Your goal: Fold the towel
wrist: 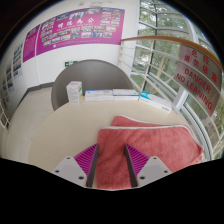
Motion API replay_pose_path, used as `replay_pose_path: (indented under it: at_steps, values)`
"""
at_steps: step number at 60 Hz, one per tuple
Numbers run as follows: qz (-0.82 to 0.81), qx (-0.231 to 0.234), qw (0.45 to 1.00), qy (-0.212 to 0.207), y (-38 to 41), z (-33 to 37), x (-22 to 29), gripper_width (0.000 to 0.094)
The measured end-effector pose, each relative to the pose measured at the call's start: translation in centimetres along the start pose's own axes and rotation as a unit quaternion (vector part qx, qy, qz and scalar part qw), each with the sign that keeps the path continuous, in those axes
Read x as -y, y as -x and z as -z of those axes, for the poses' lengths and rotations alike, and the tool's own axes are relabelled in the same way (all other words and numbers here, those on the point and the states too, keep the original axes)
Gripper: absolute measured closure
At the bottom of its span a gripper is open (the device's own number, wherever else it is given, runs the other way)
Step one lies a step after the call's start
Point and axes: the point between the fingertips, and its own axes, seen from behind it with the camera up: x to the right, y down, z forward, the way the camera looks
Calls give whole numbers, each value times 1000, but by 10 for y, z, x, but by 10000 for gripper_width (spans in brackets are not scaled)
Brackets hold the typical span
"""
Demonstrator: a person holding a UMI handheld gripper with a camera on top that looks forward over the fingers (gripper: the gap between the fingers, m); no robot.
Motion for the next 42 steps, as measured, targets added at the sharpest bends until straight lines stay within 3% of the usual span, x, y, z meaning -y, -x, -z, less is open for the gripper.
replay_pose_path:
  at_steps: [7, 17, 32, 39, 42]
  values:
    - [36, -13, 999, -8, -10, -6, 3, 858]
    - [42, 18, 999, -10, -4, 2, 6, 893]
    - [-82, 209, 974, -41, 62, 107, 89, 892]
    - [-99, 227, 966, -69, 28, 128, 121, 892]
    - [-95, 209, 971, -71, 9, 122, 122, 892]
